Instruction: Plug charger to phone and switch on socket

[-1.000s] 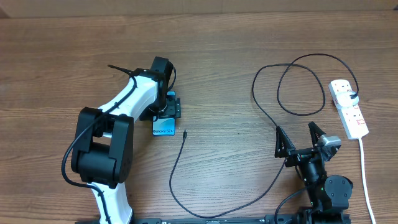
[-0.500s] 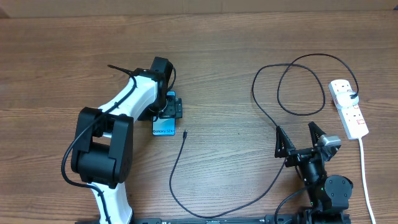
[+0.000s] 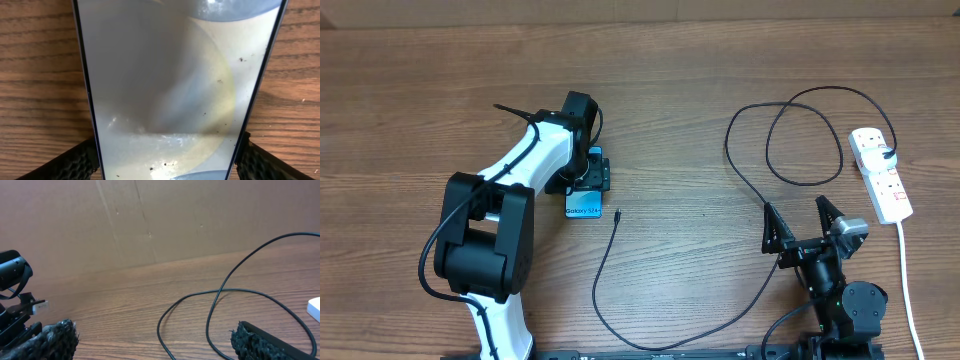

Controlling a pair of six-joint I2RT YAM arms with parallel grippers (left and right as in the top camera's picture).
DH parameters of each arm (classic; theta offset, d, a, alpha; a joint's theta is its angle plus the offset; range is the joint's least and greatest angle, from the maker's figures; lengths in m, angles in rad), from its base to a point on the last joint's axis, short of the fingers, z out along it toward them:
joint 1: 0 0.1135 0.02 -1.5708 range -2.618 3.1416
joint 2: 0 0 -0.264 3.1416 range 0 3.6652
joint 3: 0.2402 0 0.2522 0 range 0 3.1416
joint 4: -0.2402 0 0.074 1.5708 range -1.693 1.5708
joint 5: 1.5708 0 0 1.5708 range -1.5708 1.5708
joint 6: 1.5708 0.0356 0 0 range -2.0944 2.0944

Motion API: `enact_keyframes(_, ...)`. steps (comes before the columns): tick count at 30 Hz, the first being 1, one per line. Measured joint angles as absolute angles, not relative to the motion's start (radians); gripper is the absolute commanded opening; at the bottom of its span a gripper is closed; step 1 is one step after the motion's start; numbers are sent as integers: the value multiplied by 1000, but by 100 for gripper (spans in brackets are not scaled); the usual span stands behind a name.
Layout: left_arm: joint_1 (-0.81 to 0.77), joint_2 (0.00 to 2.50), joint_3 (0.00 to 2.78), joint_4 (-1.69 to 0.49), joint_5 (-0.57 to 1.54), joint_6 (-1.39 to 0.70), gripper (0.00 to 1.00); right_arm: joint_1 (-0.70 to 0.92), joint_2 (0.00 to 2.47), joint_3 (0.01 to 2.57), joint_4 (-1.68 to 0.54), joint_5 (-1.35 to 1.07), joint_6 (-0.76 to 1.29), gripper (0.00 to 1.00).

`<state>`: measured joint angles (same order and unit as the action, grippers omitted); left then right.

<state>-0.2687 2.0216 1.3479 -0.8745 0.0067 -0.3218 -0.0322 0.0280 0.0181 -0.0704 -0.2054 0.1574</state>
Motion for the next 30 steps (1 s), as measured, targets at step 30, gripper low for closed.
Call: enact_keyframes(30,-269,2020,1348,-868,12,-321,84,-32,28,18,-71,-205,157,100)
